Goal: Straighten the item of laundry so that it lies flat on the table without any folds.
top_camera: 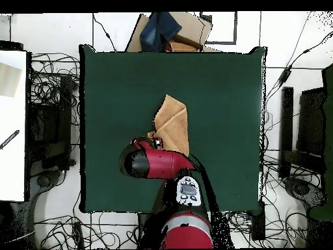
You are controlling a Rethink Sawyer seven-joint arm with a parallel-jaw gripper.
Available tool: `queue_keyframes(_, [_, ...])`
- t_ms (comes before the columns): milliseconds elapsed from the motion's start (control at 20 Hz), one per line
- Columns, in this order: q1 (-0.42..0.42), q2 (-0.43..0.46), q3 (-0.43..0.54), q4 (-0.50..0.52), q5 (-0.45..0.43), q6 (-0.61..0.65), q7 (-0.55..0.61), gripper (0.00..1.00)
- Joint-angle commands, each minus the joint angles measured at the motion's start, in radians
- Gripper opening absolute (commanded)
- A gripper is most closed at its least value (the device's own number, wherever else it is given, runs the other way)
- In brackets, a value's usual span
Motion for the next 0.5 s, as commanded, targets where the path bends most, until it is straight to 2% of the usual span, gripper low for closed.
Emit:
queue_keyframes(50, [-0.001, -0.039, 0.047, -0.062, 0.020, 0.145, 0.121, 1.00])
queue_keyframes(250, [-0.019, -0.068, 0.051, -0.078, 0.007, 0.203, 0.096, 1.00])
queue_keyframes(500, [0.000, -0.016, -0.006, -0.162, -0.024, 0.199, 0.087, 1.00])
